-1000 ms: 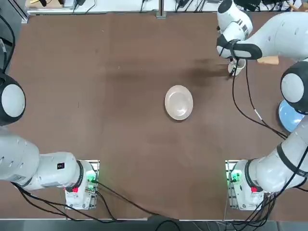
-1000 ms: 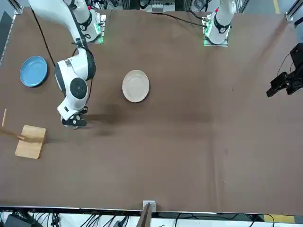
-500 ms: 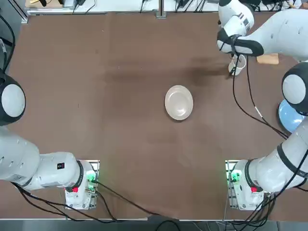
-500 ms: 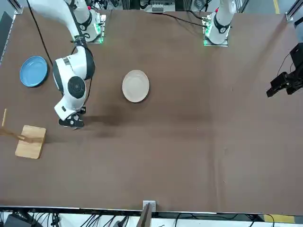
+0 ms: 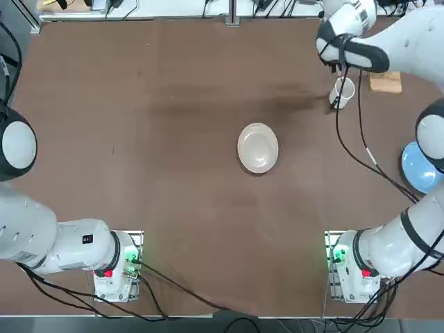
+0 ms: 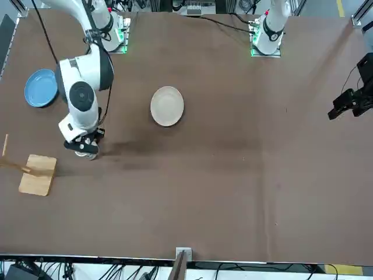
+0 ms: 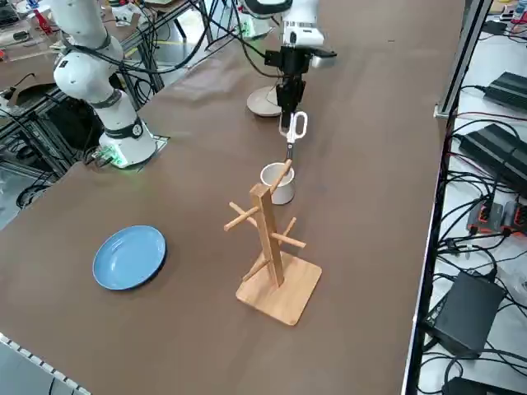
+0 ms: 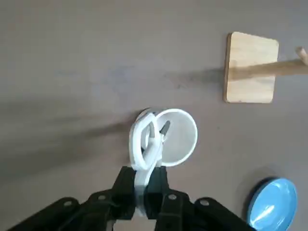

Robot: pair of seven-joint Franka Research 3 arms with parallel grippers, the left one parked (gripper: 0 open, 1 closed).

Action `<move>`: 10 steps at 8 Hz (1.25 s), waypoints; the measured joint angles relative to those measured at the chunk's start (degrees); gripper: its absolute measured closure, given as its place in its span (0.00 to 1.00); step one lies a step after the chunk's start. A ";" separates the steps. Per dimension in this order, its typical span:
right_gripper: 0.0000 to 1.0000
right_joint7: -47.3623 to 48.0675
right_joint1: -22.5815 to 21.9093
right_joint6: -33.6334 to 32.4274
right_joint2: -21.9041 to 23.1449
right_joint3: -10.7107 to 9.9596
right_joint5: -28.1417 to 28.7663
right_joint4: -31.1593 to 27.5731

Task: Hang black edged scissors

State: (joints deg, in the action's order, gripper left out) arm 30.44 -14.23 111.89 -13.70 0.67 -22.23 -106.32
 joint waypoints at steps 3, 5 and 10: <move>0.88 -7.66 5.46 -3.17 4.37 -0.61 12.59 3.80; 0.88 -12.49 10.29 -4.36 5.02 -0.75 20.31 6.49; 0.88 -26.43 24.74 -10.36 2.44 -0.95 38.12 13.63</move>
State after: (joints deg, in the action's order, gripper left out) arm 4.01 10.50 101.53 -11.26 -0.28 15.90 -92.69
